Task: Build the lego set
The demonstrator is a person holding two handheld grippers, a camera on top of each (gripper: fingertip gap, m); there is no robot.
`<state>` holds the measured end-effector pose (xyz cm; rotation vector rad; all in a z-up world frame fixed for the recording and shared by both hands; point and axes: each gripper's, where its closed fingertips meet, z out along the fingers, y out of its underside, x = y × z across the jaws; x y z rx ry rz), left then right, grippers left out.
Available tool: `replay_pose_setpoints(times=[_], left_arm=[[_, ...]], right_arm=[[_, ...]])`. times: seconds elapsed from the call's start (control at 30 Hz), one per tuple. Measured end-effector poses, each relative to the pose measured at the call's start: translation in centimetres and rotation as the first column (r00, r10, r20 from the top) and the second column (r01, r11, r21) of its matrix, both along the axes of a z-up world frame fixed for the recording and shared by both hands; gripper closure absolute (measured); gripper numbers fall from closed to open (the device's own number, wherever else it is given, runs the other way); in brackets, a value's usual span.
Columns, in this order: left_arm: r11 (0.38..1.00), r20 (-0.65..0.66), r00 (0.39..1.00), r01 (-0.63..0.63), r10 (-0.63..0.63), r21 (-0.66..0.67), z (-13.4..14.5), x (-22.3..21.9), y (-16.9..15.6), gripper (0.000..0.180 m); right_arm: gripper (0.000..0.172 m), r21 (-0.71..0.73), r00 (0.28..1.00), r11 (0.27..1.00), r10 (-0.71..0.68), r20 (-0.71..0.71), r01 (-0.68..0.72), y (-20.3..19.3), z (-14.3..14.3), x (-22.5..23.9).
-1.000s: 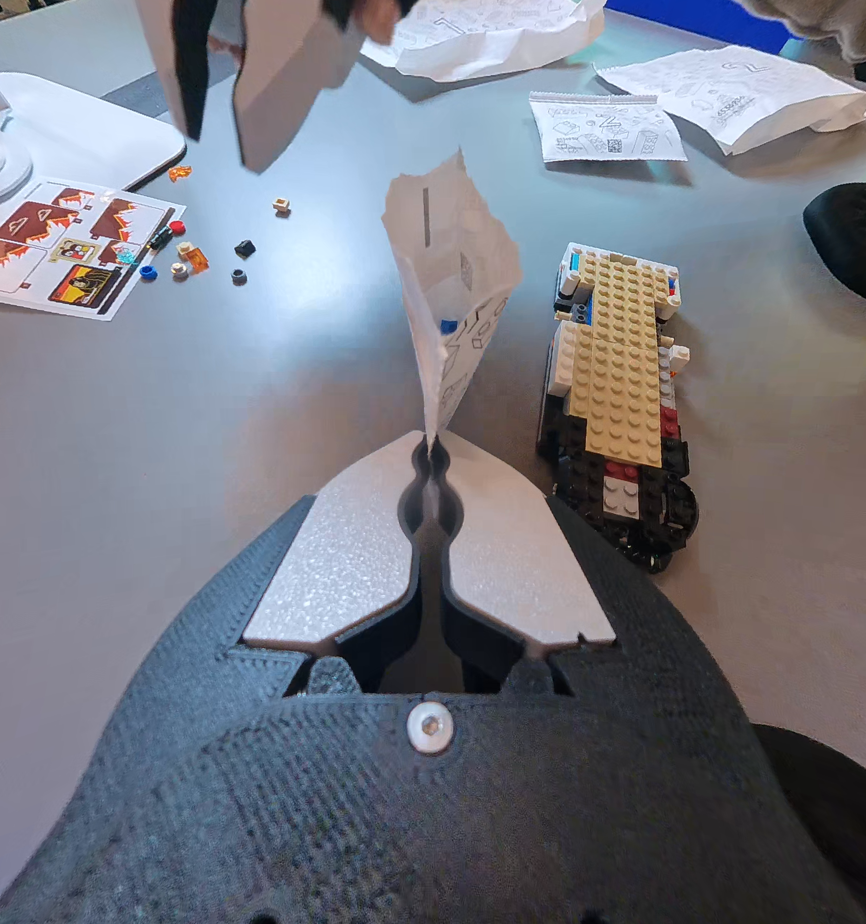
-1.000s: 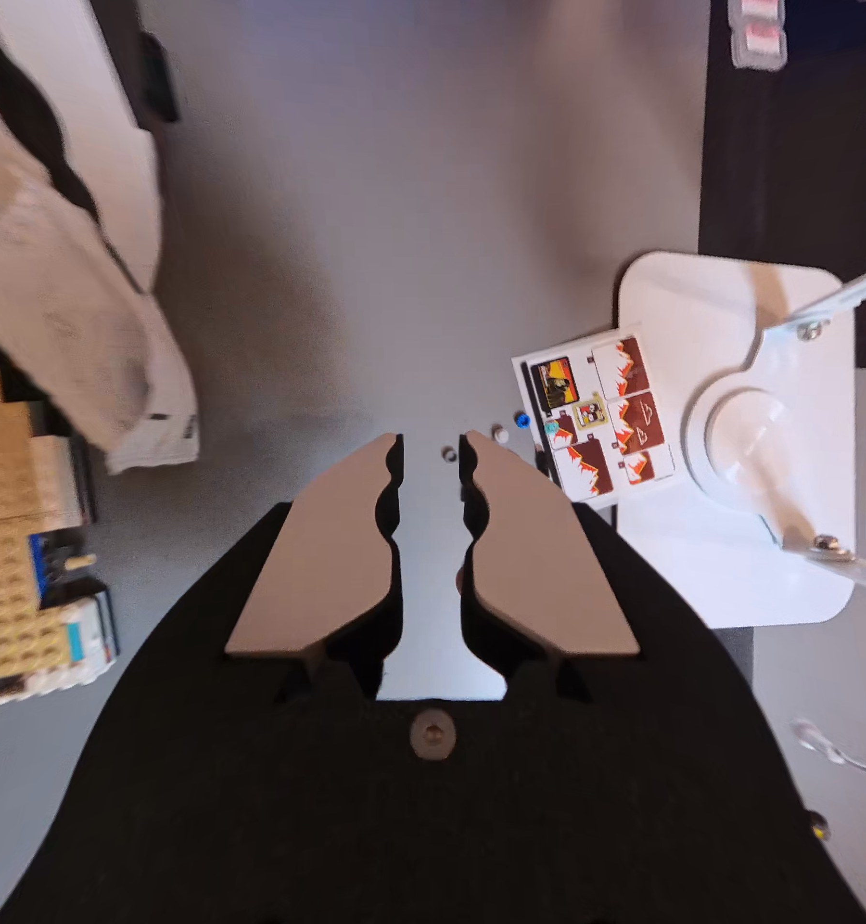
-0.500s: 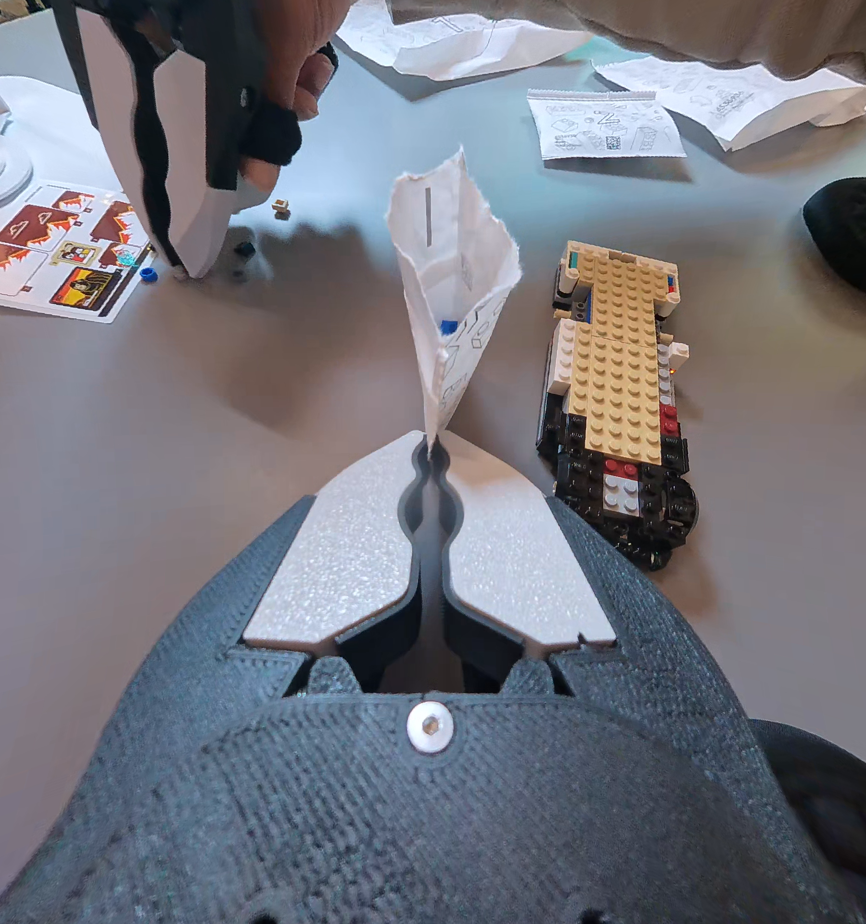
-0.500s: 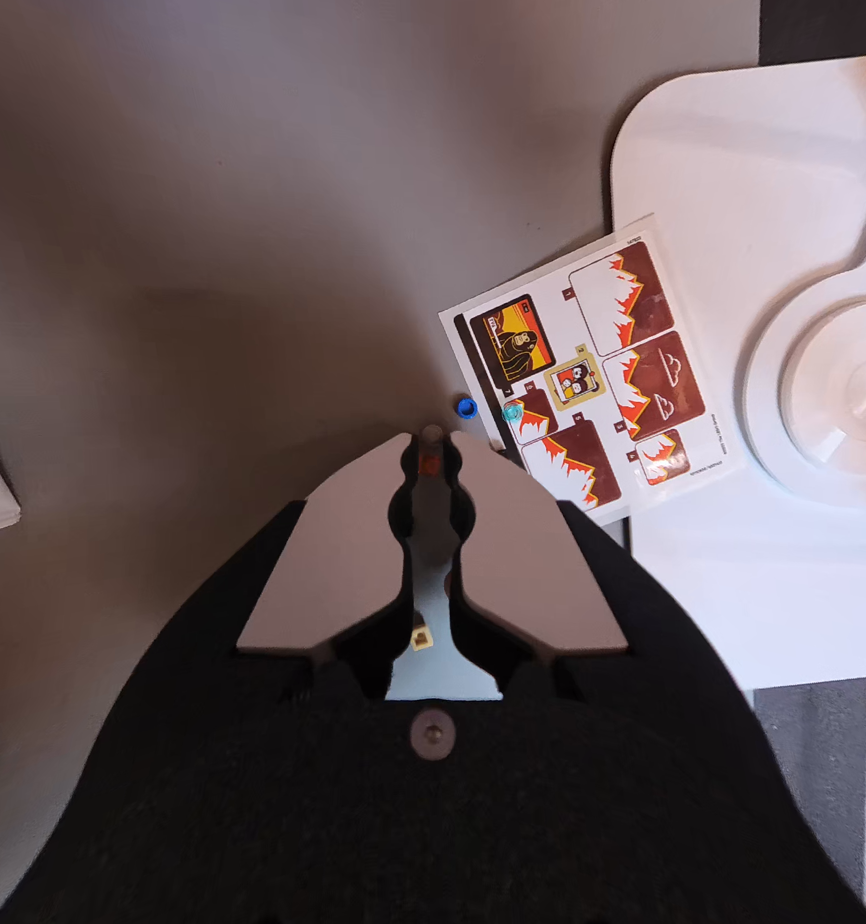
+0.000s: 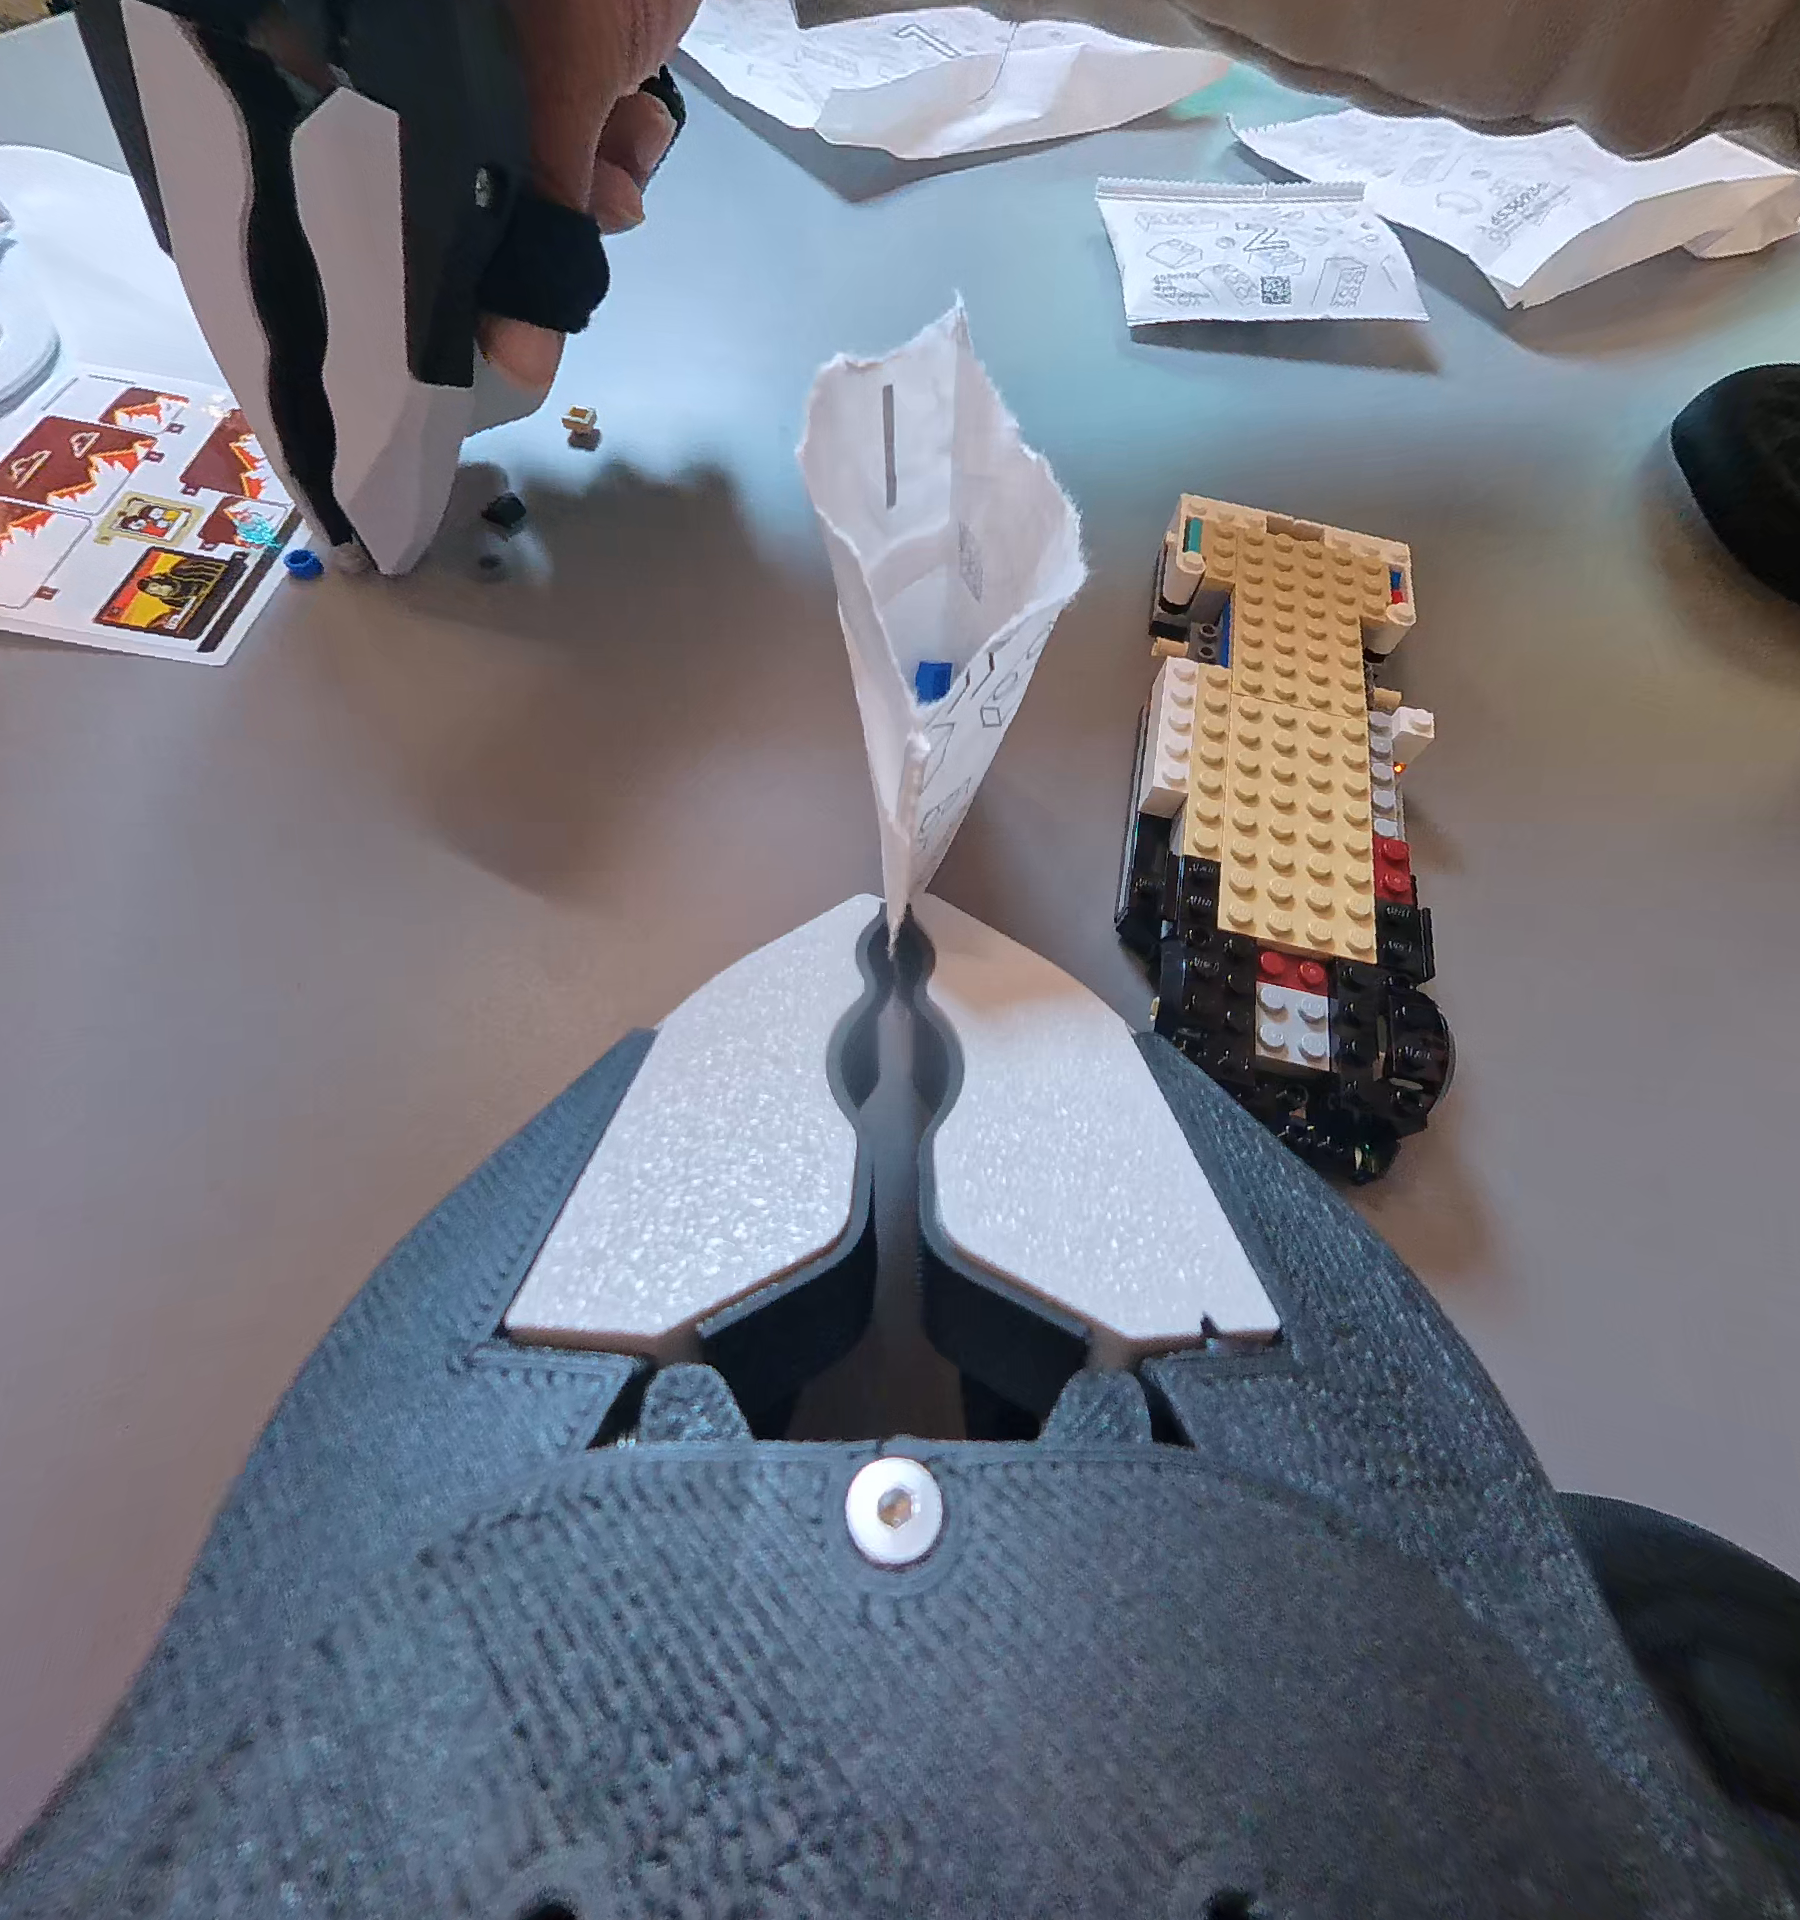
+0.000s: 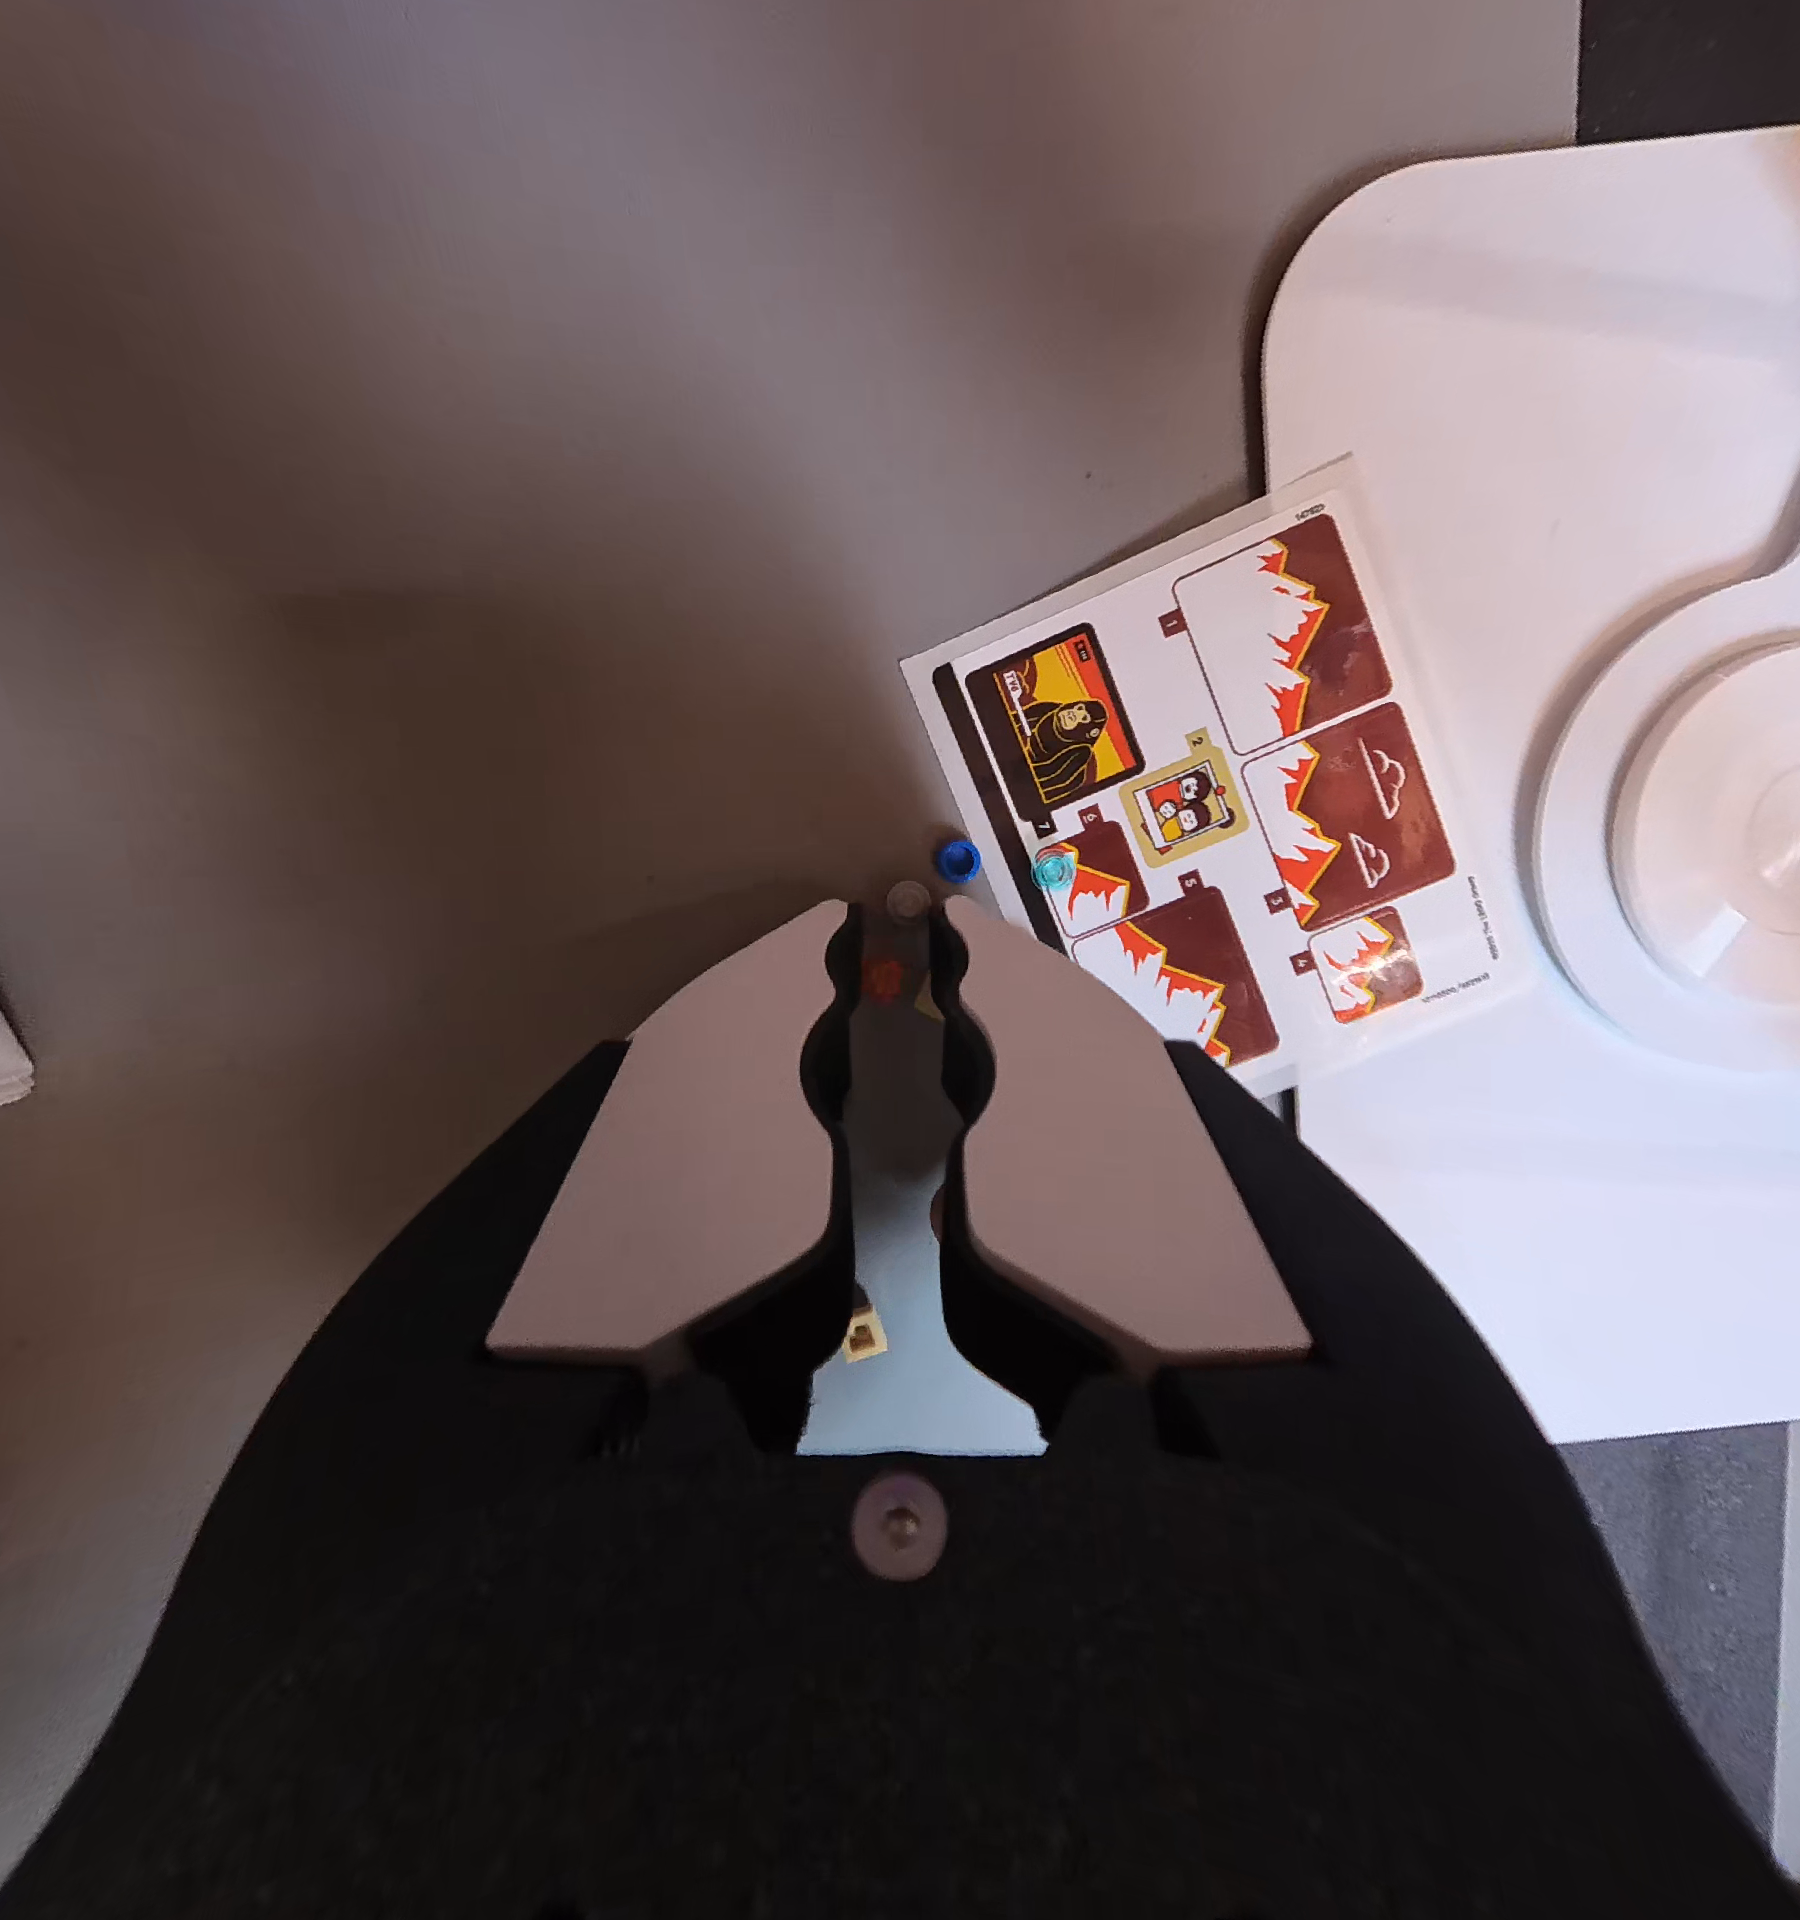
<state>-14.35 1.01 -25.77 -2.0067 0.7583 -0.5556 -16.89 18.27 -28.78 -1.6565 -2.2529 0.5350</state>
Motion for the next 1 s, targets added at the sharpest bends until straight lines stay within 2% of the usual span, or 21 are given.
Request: replay_pose_setpoints(times=[0.23,0.33,0.47,0.57,0.67,0.87,0.93,1.0], left_arm=[[1.000,-0.002,1.000,-0.004,0.004,0.000,0.0,-0.1,0.1,0.180],[1.000,0.000,1.000,-0.013,0.013,-0.007,-0.1,-0.3,0.1,0.180],[1.000,0.003,1.000,-0.014,0.014,-0.015,-0.2,-0.2,0.2,0.180],[1.000,0.000,1.000,-0.013,0.013,-0.017,-0.3,-0.2,0.1,0.180],[1.000,-0.001,1.000,-0.013,0.013,-0.017,-0.3,-0.1,0.1,0.180],[1.000,-0.004,1.000,-0.015,0.015,-0.014,-0.2,-0.2,0.1,0.180],[1.000,-0.006,1.000,-0.014,0.014,-0.014,-0.2,-0.2,0.1,0.180],[1.000,-0.010,1.000,-0.012,0.012,-0.012,-0.2,-0.1,0.1,0.180]], right_arm=[[0.164,-0.022,0.999,0.999,0.029,-0.029,-0.029,-0.7,0.4,-0.1],[0.164,-0.091,0.986,0.989,0.108,-0.127,-0.120,-3.9,3.6,0.3],[0.164,-0.176,0.933,0.935,0.261,-0.249,-0.308,-10.5,9.2,2.0],[0.164,-0.189,0.903,0.898,0.344,-0.259,-0.397,-14.0,10.7,3.3],[0.164,-0.107,0.903,0.909,0.376,-0.205,-0.403,-14.4,9.4,3.8],[0.153,-0.134,0.911,0.916,0.344,-0.226,-0.379,-14.2,9.8,4.2],[0.152,-0.098,0.919,0.932,0.318,-0.235,-0.348,-12.9,10.0,4.1],[0.154,-0.052,0.940,0.963,0.246,-0.236,-0.265,-10.0,9.9,3.7]])
